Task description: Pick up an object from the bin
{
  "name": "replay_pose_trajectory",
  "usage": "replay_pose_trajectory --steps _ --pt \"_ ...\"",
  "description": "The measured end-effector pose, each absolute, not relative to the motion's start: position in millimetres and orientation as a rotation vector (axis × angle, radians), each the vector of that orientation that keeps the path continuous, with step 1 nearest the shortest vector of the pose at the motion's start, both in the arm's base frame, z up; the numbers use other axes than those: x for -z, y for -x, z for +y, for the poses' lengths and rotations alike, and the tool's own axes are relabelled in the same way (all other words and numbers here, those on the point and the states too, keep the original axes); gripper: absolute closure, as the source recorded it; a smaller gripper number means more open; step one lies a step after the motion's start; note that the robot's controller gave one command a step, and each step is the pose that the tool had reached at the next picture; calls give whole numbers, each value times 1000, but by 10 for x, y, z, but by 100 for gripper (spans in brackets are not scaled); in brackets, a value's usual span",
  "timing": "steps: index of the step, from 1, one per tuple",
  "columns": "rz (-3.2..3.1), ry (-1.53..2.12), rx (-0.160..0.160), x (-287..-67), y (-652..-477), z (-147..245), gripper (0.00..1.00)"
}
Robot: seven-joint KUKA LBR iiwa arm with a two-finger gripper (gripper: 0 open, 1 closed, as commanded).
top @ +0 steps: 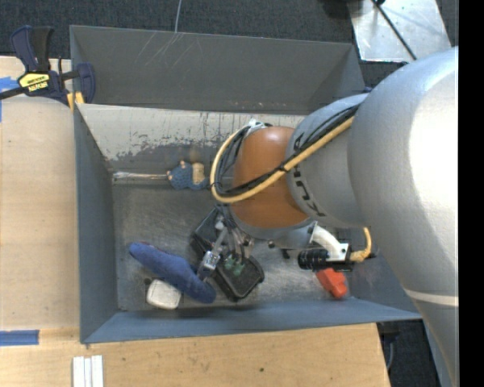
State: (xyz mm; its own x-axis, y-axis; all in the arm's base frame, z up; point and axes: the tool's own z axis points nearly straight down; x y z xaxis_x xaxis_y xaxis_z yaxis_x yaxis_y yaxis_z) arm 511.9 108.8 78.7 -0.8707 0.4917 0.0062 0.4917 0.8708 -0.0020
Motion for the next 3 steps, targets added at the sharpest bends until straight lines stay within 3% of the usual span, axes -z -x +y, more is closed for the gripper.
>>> replay_pose_trajectory --steps 1,2,3 --pt "-3033 796 -1 -795 -5117 1087 0" --pt "-3039 801 1 -813 -5133 1079 100" --pt "-3039 799 0 -1436 -5134 1071 100"
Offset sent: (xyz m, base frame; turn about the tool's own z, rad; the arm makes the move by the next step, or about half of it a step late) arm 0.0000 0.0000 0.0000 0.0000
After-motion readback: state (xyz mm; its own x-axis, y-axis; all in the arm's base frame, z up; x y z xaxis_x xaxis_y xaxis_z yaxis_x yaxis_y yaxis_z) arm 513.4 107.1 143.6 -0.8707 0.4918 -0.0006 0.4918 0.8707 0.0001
